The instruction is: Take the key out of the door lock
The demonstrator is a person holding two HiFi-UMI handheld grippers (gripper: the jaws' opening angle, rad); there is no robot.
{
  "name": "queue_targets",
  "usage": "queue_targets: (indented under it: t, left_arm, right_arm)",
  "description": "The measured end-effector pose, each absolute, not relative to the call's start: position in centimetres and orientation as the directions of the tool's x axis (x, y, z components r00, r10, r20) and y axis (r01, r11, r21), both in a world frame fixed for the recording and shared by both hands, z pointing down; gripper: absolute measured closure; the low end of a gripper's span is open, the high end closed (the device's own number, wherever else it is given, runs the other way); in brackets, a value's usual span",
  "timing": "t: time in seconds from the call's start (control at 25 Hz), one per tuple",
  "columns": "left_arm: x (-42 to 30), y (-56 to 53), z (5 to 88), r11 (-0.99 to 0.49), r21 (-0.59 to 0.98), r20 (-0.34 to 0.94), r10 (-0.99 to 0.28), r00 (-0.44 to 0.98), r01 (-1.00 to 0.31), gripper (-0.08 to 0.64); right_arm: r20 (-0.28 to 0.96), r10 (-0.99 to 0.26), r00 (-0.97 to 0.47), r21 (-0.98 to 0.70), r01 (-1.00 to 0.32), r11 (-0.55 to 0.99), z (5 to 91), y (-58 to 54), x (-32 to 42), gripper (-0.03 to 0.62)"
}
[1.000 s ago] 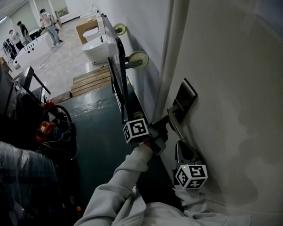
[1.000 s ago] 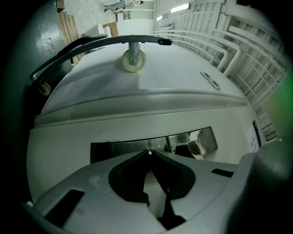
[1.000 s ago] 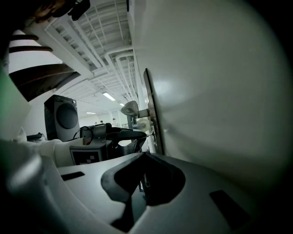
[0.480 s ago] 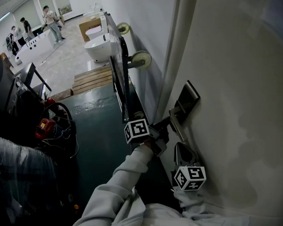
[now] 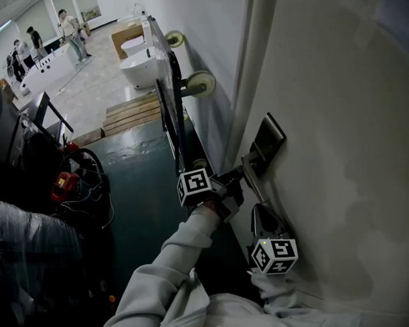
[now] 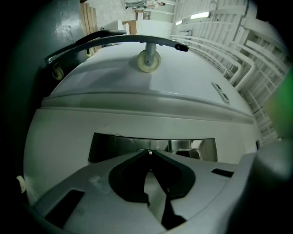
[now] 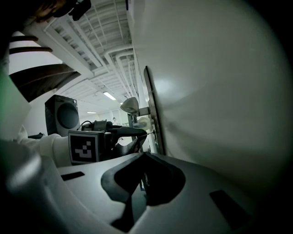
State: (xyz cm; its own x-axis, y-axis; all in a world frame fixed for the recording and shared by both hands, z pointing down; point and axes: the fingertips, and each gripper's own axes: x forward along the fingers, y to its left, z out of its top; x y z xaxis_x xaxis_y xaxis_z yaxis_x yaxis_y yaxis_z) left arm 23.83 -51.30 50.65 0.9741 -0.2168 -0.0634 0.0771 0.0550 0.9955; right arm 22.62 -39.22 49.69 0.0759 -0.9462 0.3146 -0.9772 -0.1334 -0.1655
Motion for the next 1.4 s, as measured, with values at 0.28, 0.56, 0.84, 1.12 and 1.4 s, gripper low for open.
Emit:
queue_targets:
  t: [0.28,0.56,0.84,1.12,1.4]
  left_arm:
    - [23.7,-51.2,49.9,-0.072,0.996,-0.060,-0.211,0.976,0.045,0.534]
    - [23.6,-51.4,50.2,-0.075,0.996,-0.055,-0.221,0.974,0.039,0.534]
    - [20.2,-51.7,50.3,-0.066,0.997,-0.048,-0.230,0.972,0.033,0.534]
    - [18.8,-51.5,50.9,-0.065,0.997,-0.043,-0.227,0.973,0.029,0.534]
    - [16.2,-52.3,51.2,-0.170,0.984,0.007,-0.242,0.970,-0.049,0.534]
  right_arm:
    - [0.315,-0.946,0.077,-0.173,-0.975,-0.136,49.5,-38.9,22.6,0.541]
    - [0.322,-0.943,0.086,-0.176,-0.973,-0.149,49.9,-38.6,23.1,0.540]
    - [0.343,-0.935,0.092,-0.182,-0.970,-0.163,50.8,-38.6,23.0,0.541]
    - [0.327,-0.942,0.070,-0.179,-0.975,-0.135,50.3,-39.2,21.5,0.541]
    - [0.325,-0.945,0.038,-0.169,-0.981,-0.098,50.1,-39.4,19.9,0.541]
